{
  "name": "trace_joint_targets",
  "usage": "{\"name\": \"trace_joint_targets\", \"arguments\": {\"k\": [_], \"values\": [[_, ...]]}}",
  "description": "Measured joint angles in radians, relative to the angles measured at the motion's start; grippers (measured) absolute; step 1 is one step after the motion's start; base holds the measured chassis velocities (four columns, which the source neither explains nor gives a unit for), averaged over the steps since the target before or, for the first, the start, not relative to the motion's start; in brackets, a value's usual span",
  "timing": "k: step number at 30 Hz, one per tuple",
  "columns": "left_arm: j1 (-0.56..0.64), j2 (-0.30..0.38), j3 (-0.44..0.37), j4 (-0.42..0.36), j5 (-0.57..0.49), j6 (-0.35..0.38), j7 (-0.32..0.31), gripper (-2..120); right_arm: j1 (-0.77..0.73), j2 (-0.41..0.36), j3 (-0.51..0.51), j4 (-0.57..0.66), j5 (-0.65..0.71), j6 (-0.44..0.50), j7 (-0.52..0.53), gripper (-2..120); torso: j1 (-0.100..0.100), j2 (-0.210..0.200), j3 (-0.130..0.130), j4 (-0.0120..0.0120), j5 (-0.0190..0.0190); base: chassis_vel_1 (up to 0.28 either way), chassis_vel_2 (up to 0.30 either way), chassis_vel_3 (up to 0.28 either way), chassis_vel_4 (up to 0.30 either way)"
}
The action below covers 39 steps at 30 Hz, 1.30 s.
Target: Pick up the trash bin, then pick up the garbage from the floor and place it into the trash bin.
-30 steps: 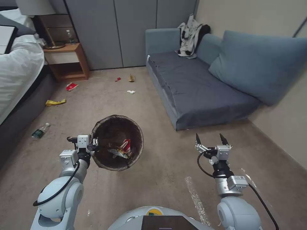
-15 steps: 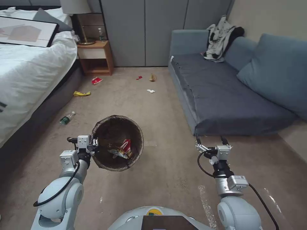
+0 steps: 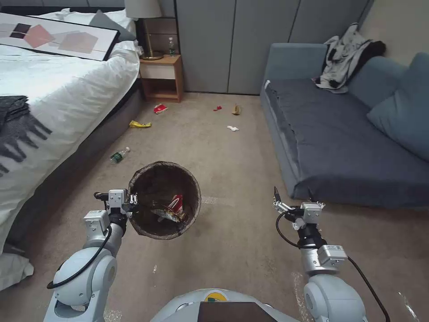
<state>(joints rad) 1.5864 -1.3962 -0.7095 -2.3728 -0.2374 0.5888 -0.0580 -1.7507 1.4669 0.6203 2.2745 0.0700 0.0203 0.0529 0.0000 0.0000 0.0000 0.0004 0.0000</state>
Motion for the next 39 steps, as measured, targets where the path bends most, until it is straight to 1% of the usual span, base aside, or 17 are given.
{"name": "trace_joint_targets", "arguments": {"k": [4,7,13,26,39], "values": [[0.001,0.0,-0.001,0.001,0.004,-0.003,0.0,3,0.005,0.0,0.0,0.001,0.004,-0.005,0.004,100,0.0,0.0,0.0,0.0,0.0,0.026,0.019,0.024,0.023],[0.001,0.001,-0.001,0.001,0.004,-0.004,0.005,3,0.008,0.0,0.001,0.003,0.006,-0.016,0.01,100,0.0,0.0,0.0,-0.0008,0.0,0.0,0.0,0.0,0.0],[0.002,0.002,-0.001,0.0,0.004,-0.004,0.006,3,0.009,0.002,0.008,0.012,0.012,-0.047,0.015,100,0.0,0.0,0.0,-0.0004,0.0,0.0,0.0,0.0,0.0],[0.007,0.005,0.0,-0.011,0.003,-0.005,0.008,3,-0.001,0.004,0.019,0.027,0.024,-0.059,0.016,100,0.0,0.0,0.0,-0.0003,0.0,0.0,0.0,0.0,0.0],[0.012,0.013,-0.006,-0.027,-0.002,-0.005,0.01,3,-0.019,0.019,0.019,0.037,0.018,-0.042,0.018,100,0.0,0.0,0.0,-0.0003,0.0,-0.099,0.101,0.099,-0.098]]}}
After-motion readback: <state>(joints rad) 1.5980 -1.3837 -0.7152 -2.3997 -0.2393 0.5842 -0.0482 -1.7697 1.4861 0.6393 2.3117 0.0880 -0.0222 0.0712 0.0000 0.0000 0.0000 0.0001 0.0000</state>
